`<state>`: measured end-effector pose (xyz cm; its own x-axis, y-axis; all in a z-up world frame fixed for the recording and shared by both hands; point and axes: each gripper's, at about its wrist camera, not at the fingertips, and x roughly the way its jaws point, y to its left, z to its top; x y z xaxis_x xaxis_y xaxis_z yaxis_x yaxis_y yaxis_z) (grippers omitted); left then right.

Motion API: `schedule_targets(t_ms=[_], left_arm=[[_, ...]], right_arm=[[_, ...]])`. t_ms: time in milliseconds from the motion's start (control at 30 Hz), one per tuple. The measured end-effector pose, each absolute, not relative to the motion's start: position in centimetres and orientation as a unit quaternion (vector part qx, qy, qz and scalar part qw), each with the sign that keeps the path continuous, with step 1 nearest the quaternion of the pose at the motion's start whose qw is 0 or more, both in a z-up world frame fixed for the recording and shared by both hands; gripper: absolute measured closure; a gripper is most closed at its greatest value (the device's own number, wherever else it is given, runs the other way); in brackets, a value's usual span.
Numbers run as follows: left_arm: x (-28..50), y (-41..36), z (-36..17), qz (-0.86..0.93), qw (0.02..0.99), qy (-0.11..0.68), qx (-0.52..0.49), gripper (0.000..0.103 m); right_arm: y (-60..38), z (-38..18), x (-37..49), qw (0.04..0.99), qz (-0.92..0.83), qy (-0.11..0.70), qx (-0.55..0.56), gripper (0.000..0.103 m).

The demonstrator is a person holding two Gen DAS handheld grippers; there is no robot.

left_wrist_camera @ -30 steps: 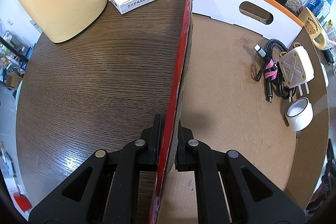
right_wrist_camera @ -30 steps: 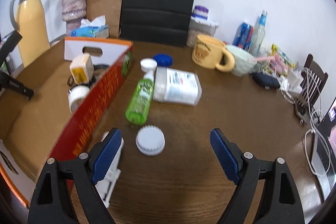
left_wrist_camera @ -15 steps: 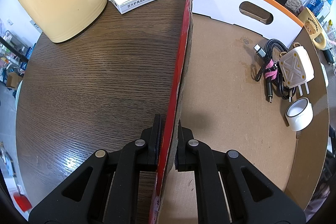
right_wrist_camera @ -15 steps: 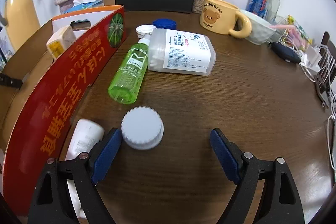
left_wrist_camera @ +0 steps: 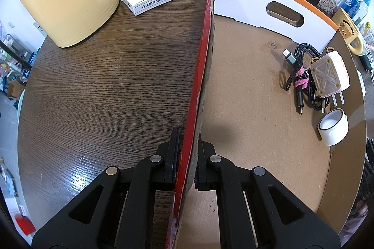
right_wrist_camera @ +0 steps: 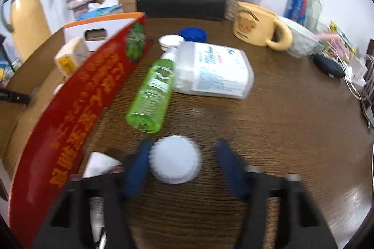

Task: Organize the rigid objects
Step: 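Grasp the white bottle cap with the right gripper, then carry the bottle cap into the orange box and open the right gripper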

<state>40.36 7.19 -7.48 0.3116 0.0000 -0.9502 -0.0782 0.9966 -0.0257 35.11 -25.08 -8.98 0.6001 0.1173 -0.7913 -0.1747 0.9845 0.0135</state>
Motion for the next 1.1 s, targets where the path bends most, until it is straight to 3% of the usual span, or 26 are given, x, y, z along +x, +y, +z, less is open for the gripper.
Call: schedule_targets(t_ms=[1100], left_arm=[[40.4,7.2,-7.5,0.024,0.809,0.586,-0.034,0.098]], right_arm=[[-23.7,-2.4,32.6,0.952,0.047,0.300,-0.032,0.058]])
